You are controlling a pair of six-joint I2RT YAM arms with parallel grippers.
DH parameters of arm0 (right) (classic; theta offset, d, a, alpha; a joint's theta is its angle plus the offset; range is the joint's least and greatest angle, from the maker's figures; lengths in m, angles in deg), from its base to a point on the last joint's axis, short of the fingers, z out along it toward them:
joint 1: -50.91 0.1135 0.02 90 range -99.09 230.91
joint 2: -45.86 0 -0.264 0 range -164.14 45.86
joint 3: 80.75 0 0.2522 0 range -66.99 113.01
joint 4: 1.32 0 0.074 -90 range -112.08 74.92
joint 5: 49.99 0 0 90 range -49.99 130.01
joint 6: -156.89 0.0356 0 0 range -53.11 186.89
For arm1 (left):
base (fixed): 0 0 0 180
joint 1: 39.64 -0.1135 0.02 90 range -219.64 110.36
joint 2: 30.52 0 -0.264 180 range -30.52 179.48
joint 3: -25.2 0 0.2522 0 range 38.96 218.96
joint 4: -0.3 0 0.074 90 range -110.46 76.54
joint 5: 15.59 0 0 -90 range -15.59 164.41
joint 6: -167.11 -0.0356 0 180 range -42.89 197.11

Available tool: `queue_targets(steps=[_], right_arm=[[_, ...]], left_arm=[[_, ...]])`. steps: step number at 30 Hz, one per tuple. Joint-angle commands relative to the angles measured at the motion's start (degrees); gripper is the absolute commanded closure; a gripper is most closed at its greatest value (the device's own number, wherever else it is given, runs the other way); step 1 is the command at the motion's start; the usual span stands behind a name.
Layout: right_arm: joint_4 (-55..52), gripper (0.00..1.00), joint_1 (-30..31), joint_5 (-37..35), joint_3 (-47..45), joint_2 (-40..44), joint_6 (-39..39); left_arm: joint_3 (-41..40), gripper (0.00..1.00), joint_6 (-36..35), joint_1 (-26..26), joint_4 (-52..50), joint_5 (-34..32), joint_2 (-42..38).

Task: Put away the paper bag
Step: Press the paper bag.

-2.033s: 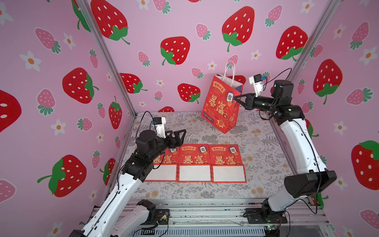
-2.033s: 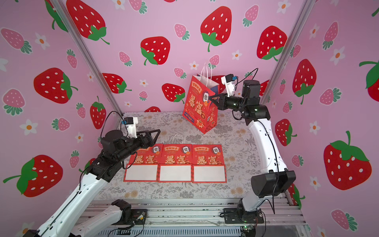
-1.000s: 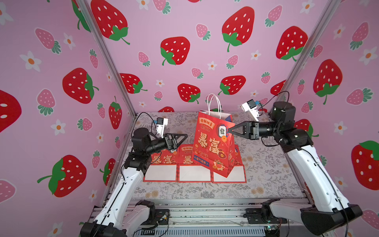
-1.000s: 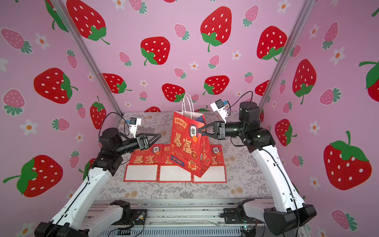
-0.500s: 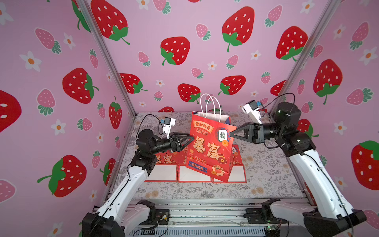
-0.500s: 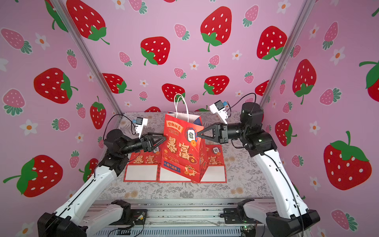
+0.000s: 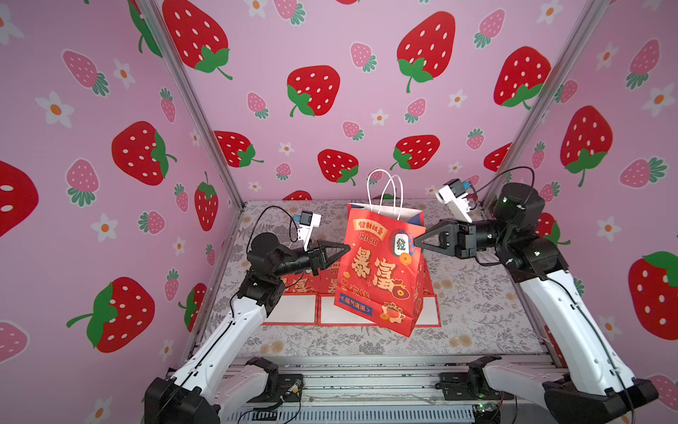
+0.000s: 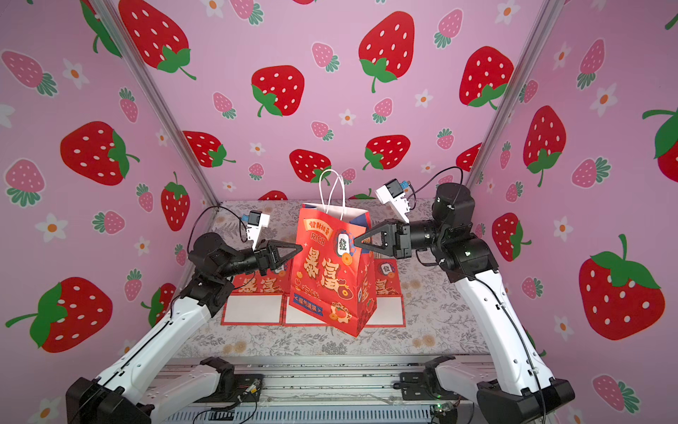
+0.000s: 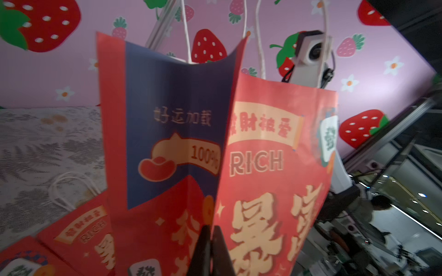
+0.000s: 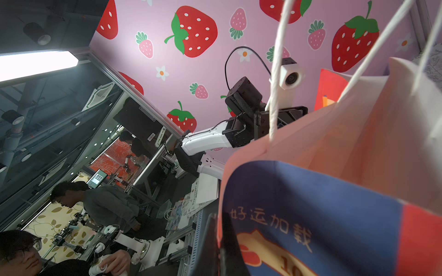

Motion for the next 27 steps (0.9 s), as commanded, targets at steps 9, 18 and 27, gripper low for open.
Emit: queue_targets(steps=[9, 18, 27], right_arm=[[-5.4, 0.56, 0.0, -15.3, -2.5, 3.5, -5.2], [-4.9, 0.13, -0.3, -37.6, -14.2, 14.6, -9.4], [-4.3, 0.09, -2.2, -53.8, -27.5, 25.5, -8.2]], left_arm=[[1.7, 1.00, -0.2, 0.2, 0.5, -2.2, -5.5], [2.6, 1.00, 3.4, -0.2, 0.7, -4.5, -8.5], [6.9, 1.00, 5.2, -1.1, -3.2, -4.1, -8.1]])
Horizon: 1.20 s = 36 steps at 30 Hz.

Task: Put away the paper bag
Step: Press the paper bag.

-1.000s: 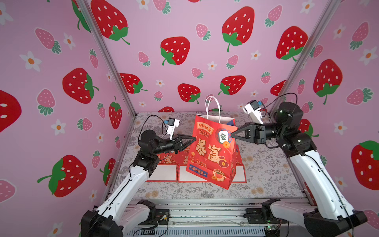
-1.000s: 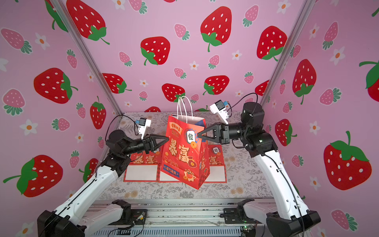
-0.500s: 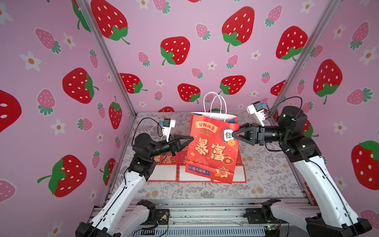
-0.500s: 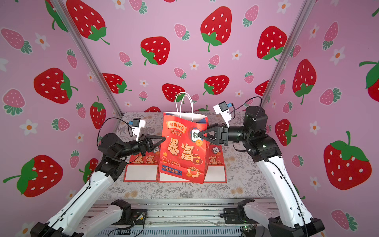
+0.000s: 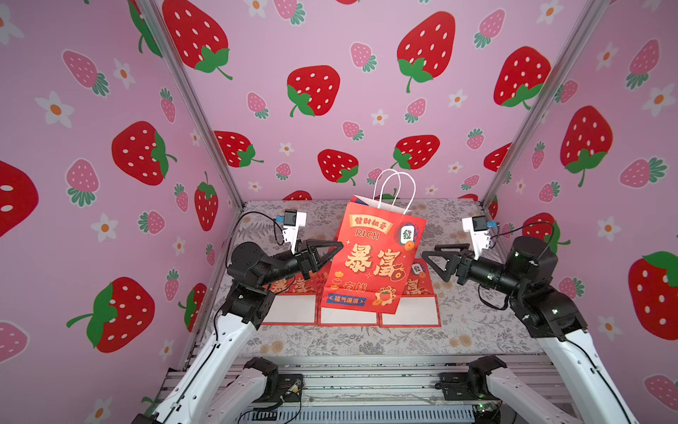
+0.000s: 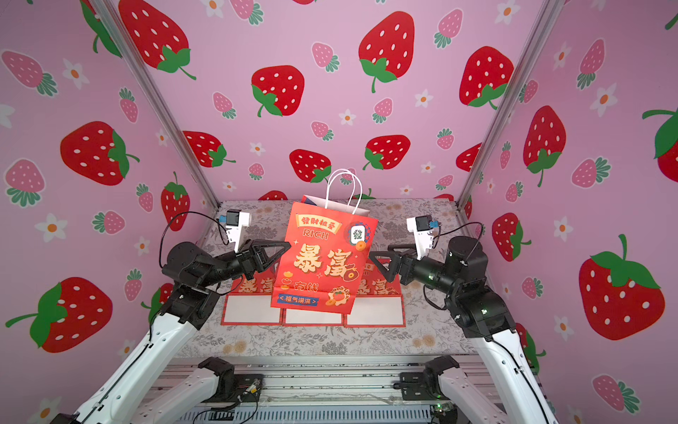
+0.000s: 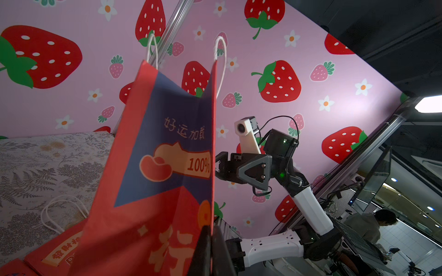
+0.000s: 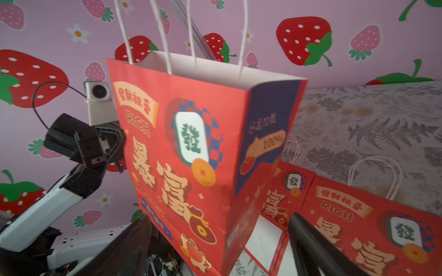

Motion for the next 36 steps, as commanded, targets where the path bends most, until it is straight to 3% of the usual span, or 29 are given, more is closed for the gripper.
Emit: queue_targets(steps=[1, 6, 11, 14, 23, 36], right_arm=[[1.3, 0.09, -1.2, -8.6, -4.5, 3.0, 0.6], [4.5, 0.09, -2.6, -5.6, -11.3, 2.2, 1.8], [12.0, 0.14, -2.5, 12.3, -12.7, -4.6, 0.2], [18.0, 0.13, -0.9, 19.4, -12.5, -7.9, 0.7], [33.8, 0.08, 2.0, 26.1, -10.2, -15.8, 5.8], [46.9, 0.02, 7.0, 27.2, -6.2, -19.2, 12.2]], left_arm=[[4.9, 1.00, 1.2, -1.2, -1.0, 0.2, 0.2], [8.4, 1.00, 6.0, -3.2, 1.4, 1.2, 2.0], [10.1, 1.00, 10.8, -3.2, 5.1, 2.0, 3.2], [10.0, 1.00, 12.2, -3.0, 6.5, 1.8, 2.7], [11.6, 1.00, 16.3, -2.8, 8.1, 3.7, 3.2], [9.2, 1.00, 17.0, -2.9, 9.7, 5.7, 6.0]])
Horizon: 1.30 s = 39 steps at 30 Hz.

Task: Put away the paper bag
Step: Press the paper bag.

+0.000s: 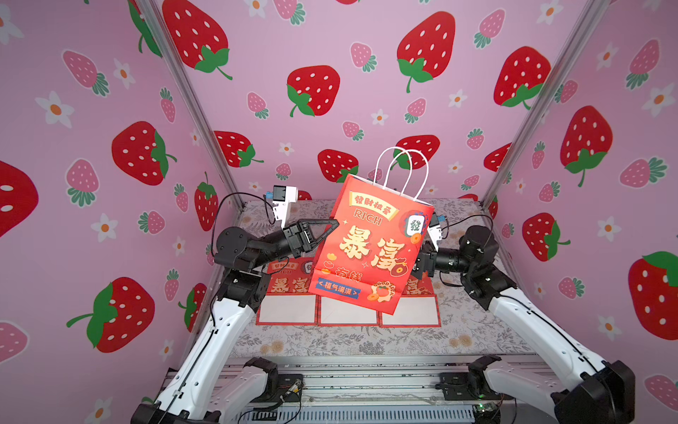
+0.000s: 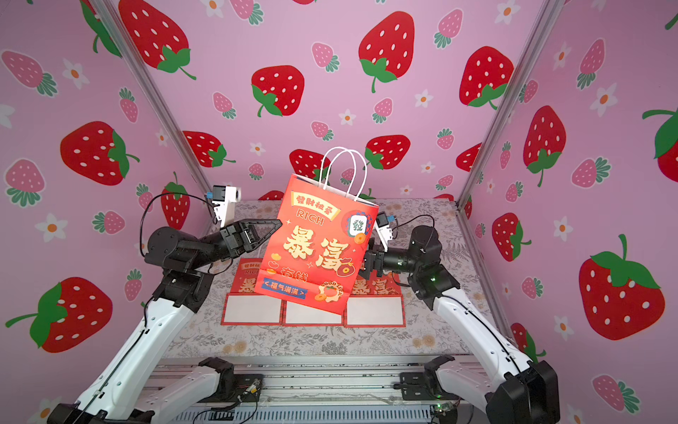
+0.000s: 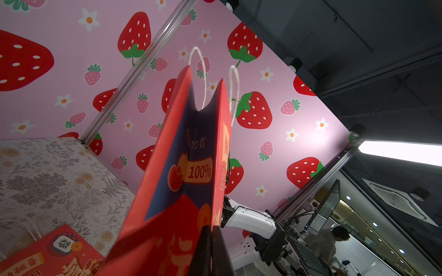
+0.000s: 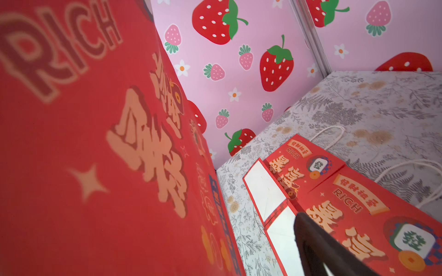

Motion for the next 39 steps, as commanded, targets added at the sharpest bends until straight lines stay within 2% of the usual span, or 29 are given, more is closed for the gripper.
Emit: queue_targets(steps=[1, 10, 15, 22, 26, 30, 39], right_arm=[[5.2, 0.02, 0.4, 1.5, 3.1, 0.5, 2.3], [0.7, 0.07, 0.4, -1.6, 3.8, 8.5, 2.1], [-1.1, 0.08, 0.3, -2.4, 4.1, 12.5, 2.8], [-1.7, 0.05, 0.3, -2.6, 3.5, 15.1, 6.0], [4.6, 0.01, 0.4, -2.9, 1.4, 15.4, 10.8], [12.3, 0.00, 0.8, -2.5, -0.2, 13.2, 16.6], [12.1, 0.01, 3.3, -3.7, 0.8, 12.5, 15.6]], left_arm=[[-1.1, 1.00, -0.5, 0.1, 2.6, 1.8, -0.1], [-1.7, 1.00, -3.7, -1.2, -1.1, 1.3, -0.1], [-2.8, 1.00, -6.5, -1.6, -4.7, 0.3, -1.4], [-3.9, 1.00, -6.9, -1.7, -4.2, -0.7, -1.8], [-4.7, 1.00, -7.4, -1.7, -4.2, -1.2, -1.6], [-5.5, 1.00, -8.4, -1.7, -5.2, -1.7, -1.8], [-4.8, 1.00, -14.8, -1.8, -13.3, -3.2, -3.1]])
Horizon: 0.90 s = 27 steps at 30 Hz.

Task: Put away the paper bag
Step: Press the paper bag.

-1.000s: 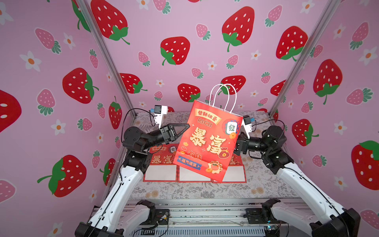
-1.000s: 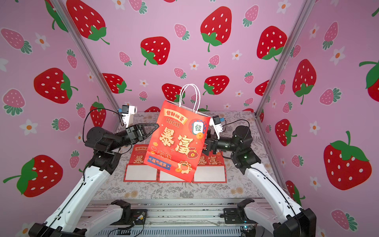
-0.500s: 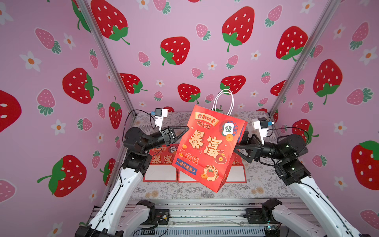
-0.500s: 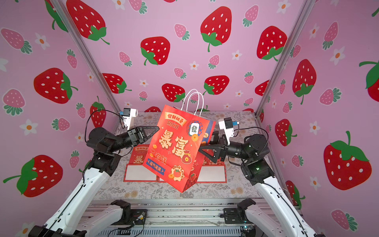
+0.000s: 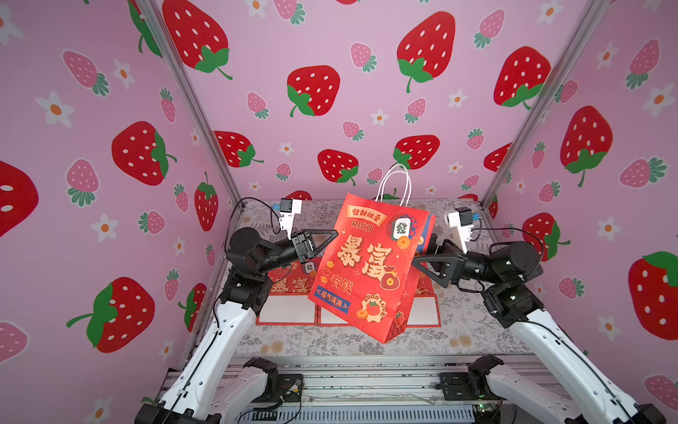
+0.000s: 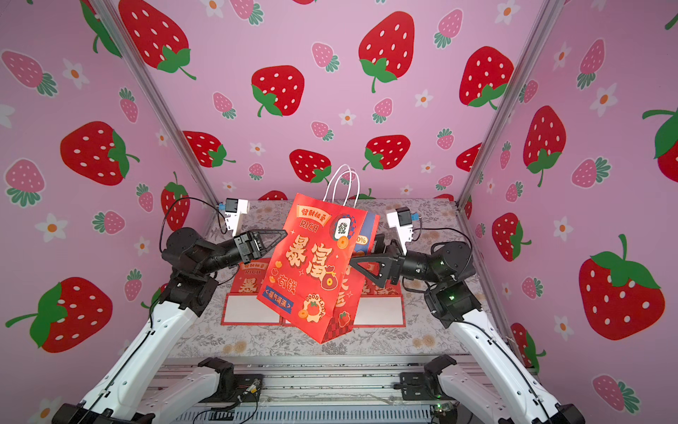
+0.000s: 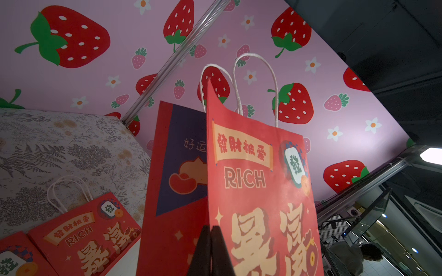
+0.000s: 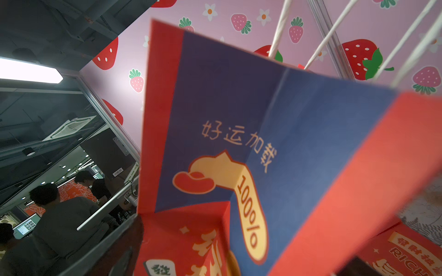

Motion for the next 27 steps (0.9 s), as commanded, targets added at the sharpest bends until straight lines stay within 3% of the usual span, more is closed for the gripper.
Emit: queue_targets(steps=[1, 8, 16, 22, 27], right_arm=[[2.6, 0.01, 0.9, -0.8, 0.4, 1.1, 0.4], [-1.6, 0.00, 3.0, -2.7, 1.9, 0.6, -2.5], [-7.6, 0.16, 8.9, -12.5, 4.3, -4.4, -8.4], [-7.3, 0.37, 11.1, -19.5, 4.4, -5.6, -9.1], [-7.7, 0.38, 11.1, -21.8, 3.6, -3.2, -10.9]], left_arm=[[0.7, 1.00, -3.7, -0.4, -2.2, -0.9, -1.3], [1.2, 1.00, -7.8, -0.3, -7.0, -2.7, -2.2], [0.4, 1.00, -8.4, -0.2, -6.8, -4.9, -4.0], [-0.3, 1.00, -9.3, -0.2, -6.7, -5.6, -5.7], [-1.3, 1.00, -9.7, -0.2, -6.7, -5.9, -7.7]])
